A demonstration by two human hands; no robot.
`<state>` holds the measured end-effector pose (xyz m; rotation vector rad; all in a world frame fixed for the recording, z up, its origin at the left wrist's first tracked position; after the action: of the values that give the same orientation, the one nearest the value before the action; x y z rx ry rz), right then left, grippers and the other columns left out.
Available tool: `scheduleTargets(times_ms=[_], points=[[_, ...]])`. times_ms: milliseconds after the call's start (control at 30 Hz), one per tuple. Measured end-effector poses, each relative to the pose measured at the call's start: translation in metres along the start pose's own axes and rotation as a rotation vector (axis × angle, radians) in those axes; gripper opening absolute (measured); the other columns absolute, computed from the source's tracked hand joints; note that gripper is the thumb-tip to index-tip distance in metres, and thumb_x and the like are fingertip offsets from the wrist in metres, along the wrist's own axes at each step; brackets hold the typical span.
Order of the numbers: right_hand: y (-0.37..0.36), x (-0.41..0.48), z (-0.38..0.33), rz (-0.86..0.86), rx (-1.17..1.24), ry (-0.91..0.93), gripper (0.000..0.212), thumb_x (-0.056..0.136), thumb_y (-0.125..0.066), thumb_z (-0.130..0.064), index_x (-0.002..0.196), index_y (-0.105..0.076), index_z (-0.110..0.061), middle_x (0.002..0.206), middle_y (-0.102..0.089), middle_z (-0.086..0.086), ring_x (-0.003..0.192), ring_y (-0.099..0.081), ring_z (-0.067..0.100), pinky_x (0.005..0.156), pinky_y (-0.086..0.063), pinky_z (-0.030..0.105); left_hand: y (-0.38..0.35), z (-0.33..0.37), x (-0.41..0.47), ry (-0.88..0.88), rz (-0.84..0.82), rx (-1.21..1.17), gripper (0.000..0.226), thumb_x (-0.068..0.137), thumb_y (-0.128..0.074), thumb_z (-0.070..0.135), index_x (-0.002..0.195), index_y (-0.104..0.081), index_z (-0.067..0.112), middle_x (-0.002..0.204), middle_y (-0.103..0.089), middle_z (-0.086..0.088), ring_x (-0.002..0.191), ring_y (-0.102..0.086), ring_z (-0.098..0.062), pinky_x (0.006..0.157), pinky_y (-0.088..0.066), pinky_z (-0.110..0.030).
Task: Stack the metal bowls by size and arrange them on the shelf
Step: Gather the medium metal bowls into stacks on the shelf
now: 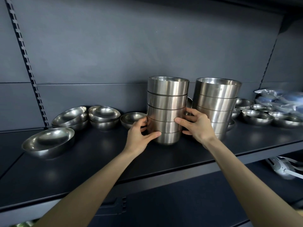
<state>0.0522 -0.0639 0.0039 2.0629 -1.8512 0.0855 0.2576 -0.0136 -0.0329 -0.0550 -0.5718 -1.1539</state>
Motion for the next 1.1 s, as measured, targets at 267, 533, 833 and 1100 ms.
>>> scheduleTargets(times_ms=[267,533,833,1100], points=[[-0.001,-0.004,-0.001,0.004,-0.03,-0.01,0.07,0.08,-0.077,-0.024,0.142,-0.045,-0.017,0.129,-0.058,0.014,0.115,-0.058,0.022,0.082,-0.058,0.042,0.001,0.002,0.0,-0.019,-0.001,0.051,0.074,0.07,-0.083,0.023,0.135,-0.049,0.009,0.125,-0.058,-0.005,0.114,-0.057,-0.015,0.089,-0.044,-0.014],[-0.003,-0.013,-0.011,-0.026,-0.129,0.032,0.07,0.083,-0.074,-0.024,0.144,-0.04,-0.016,0.116,-0.06,0.002,0.103,-0.057,0.015,0.085,-0.056,0.039,0.001,0.02,-0.004,-0.051,-0.116,0.188,0.061,0.078,-0.076,0.023,0.132,-0.05,0.011,0.108,-0.054,0.012,0.103,-0.056,-0.007,0.079,-0.041,-0.005],[0.004,-0.026,-0.023,-0.082,-0.432,0.107,0.063,0.084,-0.073,-0.025,0.14,-0.045,-0.014,0.128,-0.06,0.006,0.11,-0.06,0.022,0.09,-0.041,0.02,0.007,0.051,-0.009,-0.074,-0.237,0.712,0.058,0.087,-0.065,0.037,0.136,-0.046,0.012,0.138,-0.051,-0.006,0.124,-0.05,-0.022,0.103,-0.042,-0.041],[0.032,-0.063,-0.065,-0.183,-0.732,0.32,0.058,0.088,-0.068,-0.026,0.139,-0.047,-0.01,0.137,-0.053,0.013,0.122,-0.053,0.028,0.1,-0.043,0.034,0.019,0.131,-0.055,-0.212,-0.14,0.967,0.053,0.09,-0.06,0.037,0.136,-0.047,0.014,0.132,-0.052,-0.007,0.124,-0.047,-0.027,0.102,-0.04,-0.041]])
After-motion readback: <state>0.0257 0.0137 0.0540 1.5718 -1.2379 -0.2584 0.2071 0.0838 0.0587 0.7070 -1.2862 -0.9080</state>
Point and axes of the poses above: each hand's wrist, its own x-axis towards the middle knuckle, its own y-axis out of the back of the hand, z = x × y, the point moved 8 cm from there along x, towards the middle knuckle
